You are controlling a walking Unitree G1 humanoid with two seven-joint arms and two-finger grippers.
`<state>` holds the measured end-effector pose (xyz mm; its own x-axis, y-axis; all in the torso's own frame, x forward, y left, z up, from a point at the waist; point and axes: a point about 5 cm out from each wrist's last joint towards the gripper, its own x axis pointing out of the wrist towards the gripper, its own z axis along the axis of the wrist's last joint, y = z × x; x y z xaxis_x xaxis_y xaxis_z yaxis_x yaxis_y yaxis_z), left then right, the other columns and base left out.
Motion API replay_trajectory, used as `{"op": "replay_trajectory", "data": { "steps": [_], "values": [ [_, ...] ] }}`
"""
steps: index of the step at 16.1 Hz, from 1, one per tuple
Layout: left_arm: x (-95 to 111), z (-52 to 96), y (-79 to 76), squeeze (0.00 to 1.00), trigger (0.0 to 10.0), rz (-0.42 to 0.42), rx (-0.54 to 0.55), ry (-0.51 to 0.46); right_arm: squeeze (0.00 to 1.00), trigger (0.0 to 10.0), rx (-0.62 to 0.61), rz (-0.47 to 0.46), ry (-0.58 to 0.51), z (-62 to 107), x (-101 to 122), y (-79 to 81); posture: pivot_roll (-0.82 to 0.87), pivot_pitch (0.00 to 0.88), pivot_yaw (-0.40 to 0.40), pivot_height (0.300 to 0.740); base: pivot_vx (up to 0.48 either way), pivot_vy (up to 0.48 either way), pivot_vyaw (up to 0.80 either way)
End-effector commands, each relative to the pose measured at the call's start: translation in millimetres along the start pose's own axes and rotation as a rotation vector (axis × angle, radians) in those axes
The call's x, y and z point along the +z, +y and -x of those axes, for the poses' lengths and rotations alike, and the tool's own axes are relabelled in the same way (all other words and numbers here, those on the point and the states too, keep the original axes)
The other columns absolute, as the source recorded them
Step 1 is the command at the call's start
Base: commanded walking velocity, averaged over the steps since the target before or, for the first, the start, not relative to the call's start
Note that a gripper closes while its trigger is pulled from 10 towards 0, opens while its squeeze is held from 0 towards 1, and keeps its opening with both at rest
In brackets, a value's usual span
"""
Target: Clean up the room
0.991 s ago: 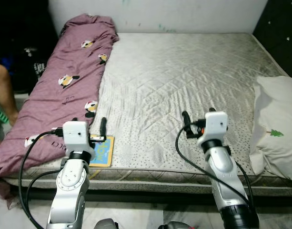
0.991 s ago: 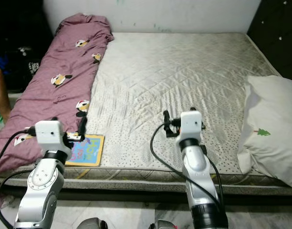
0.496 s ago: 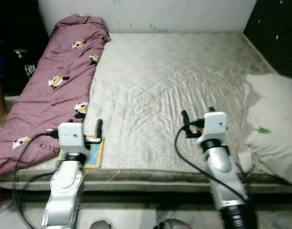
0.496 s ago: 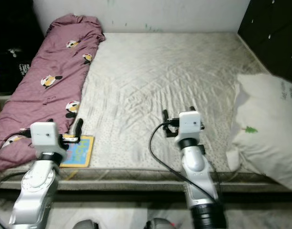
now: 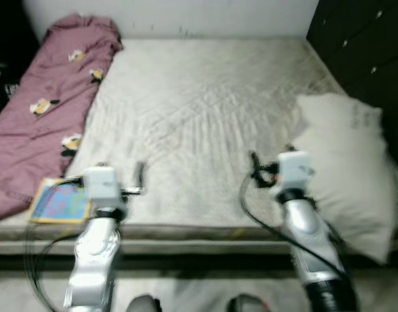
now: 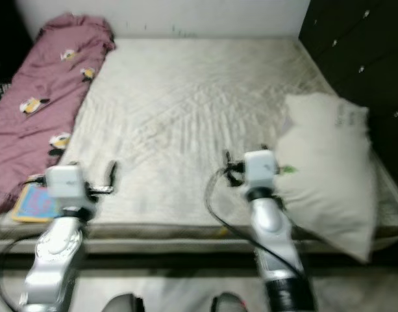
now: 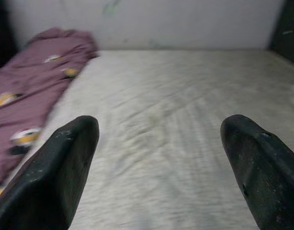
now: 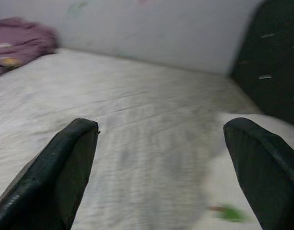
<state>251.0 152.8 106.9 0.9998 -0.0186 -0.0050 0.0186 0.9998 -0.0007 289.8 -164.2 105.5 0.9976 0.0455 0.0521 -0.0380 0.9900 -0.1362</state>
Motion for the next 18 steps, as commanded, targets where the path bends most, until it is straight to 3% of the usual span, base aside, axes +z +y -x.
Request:
{"op": "replay_trajectory", "data": {
  "steps": [1, 3, 9, 18],
  "values": [
    [0.9, 0.7, 8.8, 0.0, 10.0, -0.018, 0.025, -0.001, 0.0, 10.0, 0.021, -0.014, -0.006, -0.9, 2.2, 7.9, -0.02, 0.074, 0.006, 0.74, 0.0, -0.439, 0.0],
    [0.2, 2.0, 5.8, 0.0, 10.0, -0.018, 0.018, -0.001, 0.0, 10.0, 0.021, -0.016, -0.001, -0.6, 1.4, 8.5, -0.02, 0.074, 0.007, 0.74, 0.0, -0.416, 0.0],
    [4.9, 3.5, 1.0, 0.0, 10.0, 0.025, -0.038, -0.044, 0.0, 10.0, 0.023, -0.019, 0.008, 0.1, 0.1, 9.1, -0.02, 0.07, 0.008, 0.74, 0.0, 0.0, 0.0],
    [5.9, 3.5, -0.1, 0.0, 10.0, 0.037, -0.056, -0.054, 0.0, 10.0, 0.033, -0.018, 0.007, -2.9, 0.4, 11.7, -0.01, 0.059, 0.003, 0.74, 0.355, 0.0, 0.0]
  ]
}}
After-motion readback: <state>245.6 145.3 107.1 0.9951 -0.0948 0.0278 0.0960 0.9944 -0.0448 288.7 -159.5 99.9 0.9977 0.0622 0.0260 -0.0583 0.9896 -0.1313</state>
